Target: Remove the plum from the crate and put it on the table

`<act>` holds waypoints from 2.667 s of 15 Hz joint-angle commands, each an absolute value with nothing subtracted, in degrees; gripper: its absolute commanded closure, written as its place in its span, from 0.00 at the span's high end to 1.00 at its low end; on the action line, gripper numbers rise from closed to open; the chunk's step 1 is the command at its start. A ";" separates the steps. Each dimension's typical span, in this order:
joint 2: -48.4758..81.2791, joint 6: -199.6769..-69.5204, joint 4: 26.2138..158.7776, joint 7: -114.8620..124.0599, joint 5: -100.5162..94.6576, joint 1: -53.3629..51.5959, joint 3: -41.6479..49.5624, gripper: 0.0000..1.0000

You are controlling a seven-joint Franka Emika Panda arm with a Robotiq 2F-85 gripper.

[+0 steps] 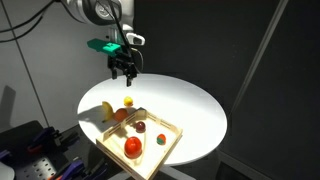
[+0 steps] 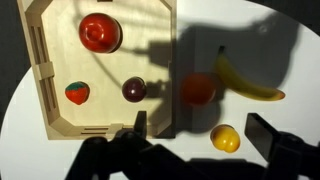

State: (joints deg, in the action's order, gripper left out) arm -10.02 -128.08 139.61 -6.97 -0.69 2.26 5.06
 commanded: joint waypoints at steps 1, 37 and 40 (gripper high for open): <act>-6.03 -129.44 137.29 -12.23 -0.27 2.90 6.00 1.00; 2.92 -135.09 130.19 -15.55 0.12 5.81 7.20 1.00; 5.12 -135.06 128.74 -15.70 0.16 6.75 7.35 1.00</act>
